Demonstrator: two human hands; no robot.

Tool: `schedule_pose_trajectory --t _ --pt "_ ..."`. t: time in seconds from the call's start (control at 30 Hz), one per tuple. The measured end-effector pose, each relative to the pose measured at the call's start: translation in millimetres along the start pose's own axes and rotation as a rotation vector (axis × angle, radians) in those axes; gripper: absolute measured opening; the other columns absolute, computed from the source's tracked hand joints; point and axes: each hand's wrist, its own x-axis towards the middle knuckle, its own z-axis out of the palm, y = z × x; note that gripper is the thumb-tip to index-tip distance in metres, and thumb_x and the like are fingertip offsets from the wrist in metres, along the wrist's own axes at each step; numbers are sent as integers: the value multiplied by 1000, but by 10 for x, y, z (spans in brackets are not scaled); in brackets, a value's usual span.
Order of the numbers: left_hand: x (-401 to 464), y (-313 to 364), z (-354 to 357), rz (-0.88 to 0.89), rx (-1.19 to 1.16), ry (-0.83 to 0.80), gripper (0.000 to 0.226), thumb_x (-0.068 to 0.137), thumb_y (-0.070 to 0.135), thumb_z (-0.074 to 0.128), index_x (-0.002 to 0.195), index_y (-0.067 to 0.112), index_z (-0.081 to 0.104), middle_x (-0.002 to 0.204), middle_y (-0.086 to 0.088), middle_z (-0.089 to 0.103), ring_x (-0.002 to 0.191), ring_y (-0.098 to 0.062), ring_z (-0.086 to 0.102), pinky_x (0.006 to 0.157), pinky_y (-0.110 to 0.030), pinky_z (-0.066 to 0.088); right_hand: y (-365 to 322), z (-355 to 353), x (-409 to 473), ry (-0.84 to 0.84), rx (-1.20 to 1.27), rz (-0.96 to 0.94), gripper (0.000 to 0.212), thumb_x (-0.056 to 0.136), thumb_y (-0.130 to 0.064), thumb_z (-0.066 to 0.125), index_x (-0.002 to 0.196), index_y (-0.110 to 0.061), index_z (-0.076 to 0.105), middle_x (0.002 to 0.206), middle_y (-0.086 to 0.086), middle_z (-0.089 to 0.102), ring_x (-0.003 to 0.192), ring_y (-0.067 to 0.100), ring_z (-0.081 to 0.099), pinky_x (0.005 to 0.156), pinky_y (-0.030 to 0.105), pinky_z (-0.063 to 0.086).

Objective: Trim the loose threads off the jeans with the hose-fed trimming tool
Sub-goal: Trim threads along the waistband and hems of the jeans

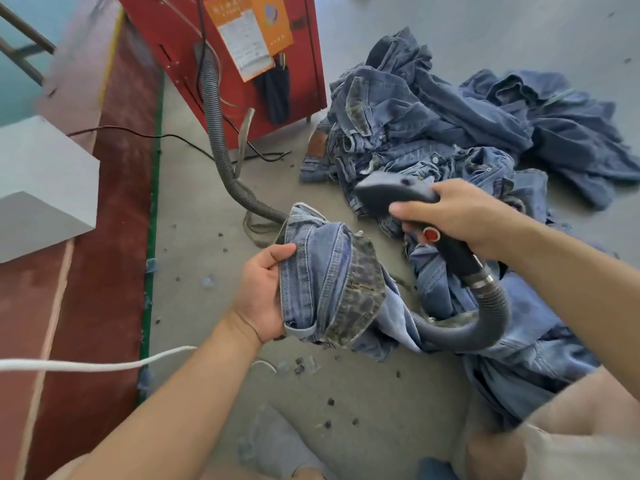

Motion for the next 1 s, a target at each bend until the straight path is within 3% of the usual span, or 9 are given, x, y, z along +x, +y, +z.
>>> schedule_pose_trajectory --t 0.1,0.2,0.3,0.43,0.53,0.67,0.83,0.93,1.0 --pt "58 55 105 -92 205 114 52 103 39 42 130 5 69 130 -20 68 115 -37 69 93 -50 57 -17 -111 16 121 190 69 28 86 -28 85 89 -4 72 77 12 69 60 20 62 58 30 56" --pt "109 153 165 -242 439 123 76 107 62 23 143 5 58 139 -20 63 128 -37 62 107 -49 49 -36 -116 -72 80 62 66 25 83 -19 87 87 -2 70 69 13 66 59 19 62 60 33 52" --pt "123 179 227 -293 315 20 94 102 72 19 147 -7 47 147 -29 52 138 -43 50 119 -54 34 -90 91 -233 41 -211 -29 26 83 -23 87 88 -7 67 63 5 68 57 17 63 62 34 51" --pt "206 137 357 -252 49 -101 100 101 71 22 149 -15 34 151 -36 43 145 -47 39 125 -56 21 -191 450 -364 89 -470 -141 46 72 -48 91 92 -16 64 80 2 71 71 19 66 64 37 49" --pt "249 77 469 -130 -42 -108 88 103 63 23 146 -11 43 145 -32 52 138 -44 49 115 -50 41 -186 675 -391 107 -489 -229 54 62 -57 93 95 -31 60 84 -12 68 72 -2 62 59 17 43" --pt "263 83 540 24 -181 10 72 103 53 25 125 -8 58 118 -28 68 103 -41 70 83 -42 58 -138 775 -324 152 -481 -304 58 60 -55 94 98 -35 57 84 -21 62 78 -18 56 60 6 39" --pt "304 141 532 73 -145 106 67 104 45 25 123 -8 61 113 -26 69 101 -35 65 87 -37 49 -117 747 -210 155 -357 -327 51 70 -43 93 105 -33 57 90 -20 66 82 -12 61 63 7 43" --pt "271 186 508 0 -18 71 73 105 47 21 97 1 77 89 -14 74 80 -25 70 77 -30 52 -105 760 -164 181 -293 -320 45 78 -30 88 109 -28 56 94 -16 65 79 -2 64 60 18 51" --pt "239 193 512 -38 20 -14 79 103 51 18 110 -3 74 102 -20 74 93 -30 72 84 -36 56 -132 691 -133 208 -253 -269 42 80 -25 86 108 -25 56 94 -9 65 71 0 64 56 20 52"
